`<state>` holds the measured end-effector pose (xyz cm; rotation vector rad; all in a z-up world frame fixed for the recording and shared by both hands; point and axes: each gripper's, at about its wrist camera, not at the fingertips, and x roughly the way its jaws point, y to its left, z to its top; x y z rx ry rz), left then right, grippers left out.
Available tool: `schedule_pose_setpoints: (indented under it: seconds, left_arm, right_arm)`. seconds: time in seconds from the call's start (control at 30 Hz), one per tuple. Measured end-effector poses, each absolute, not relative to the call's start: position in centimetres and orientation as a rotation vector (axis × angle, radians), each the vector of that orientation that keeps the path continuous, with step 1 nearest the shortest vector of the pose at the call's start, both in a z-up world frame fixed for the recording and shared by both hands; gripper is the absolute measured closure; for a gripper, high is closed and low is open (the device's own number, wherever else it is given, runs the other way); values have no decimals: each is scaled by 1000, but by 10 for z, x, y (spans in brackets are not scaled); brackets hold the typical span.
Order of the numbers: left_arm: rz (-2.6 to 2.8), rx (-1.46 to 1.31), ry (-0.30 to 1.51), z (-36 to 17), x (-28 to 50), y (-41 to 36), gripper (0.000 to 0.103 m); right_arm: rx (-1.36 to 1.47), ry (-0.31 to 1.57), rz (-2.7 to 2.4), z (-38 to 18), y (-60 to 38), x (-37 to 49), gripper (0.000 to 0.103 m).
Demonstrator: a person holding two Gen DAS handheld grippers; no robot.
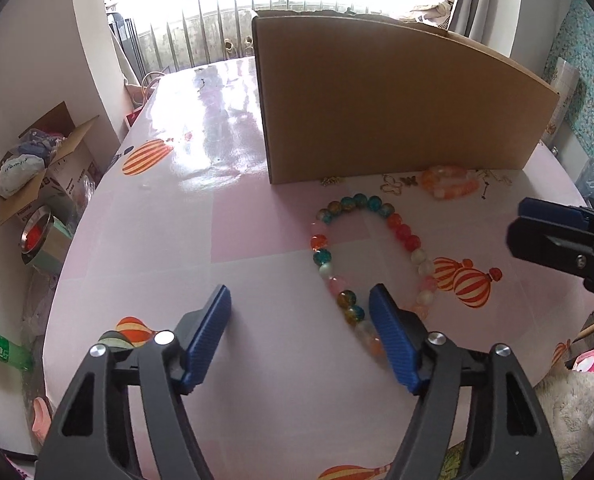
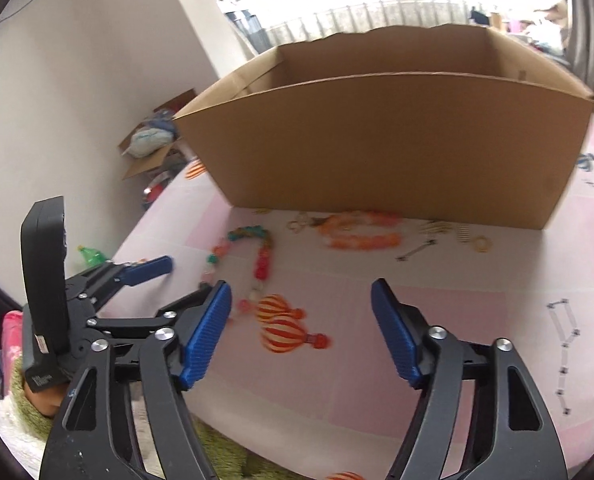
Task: Organize jewelry
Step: 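Move the right tool to the multicolour bead bracelet and grasp it, then lift the bead bracelet with the right tool and carry it over the box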
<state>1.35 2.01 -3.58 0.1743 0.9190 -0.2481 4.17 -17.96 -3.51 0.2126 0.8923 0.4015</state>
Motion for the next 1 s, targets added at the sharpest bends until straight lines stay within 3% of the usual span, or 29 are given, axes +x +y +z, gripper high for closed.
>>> schedule_pose_setpoints:
  seconds: [0.23, 0.4, 0.43, 0.47, 0.67, 1.0]
  left_arm:
    - [-254, 168, 898, -36, 16, 12, 65]
    - [-251, 150, 903, -37, 14, 15, 72]
    - [-252, 149, 904, -38, 13, 15, 72]
    - [-254, 147, 903, -37, 13, 15, 72]
    - [-276, 116, 916, -37, 29, 13, 72]
    - [-275, 190, 898, -40, 41, -5, 73]
  right_arm:
    - [177, 954, 467, -45, -142, 63, 60]
    - [81, 966, 451, -51, -121, 68, 71]
    - [52, 961, 446, -51, -117, 67, 76]
    - [44, 969, 452, -52, -116, 67, 90]
    - [80, 989, 464, -55, -126, 59, 95]
    - [132, 997, 443, -57, -146, 51, 95]
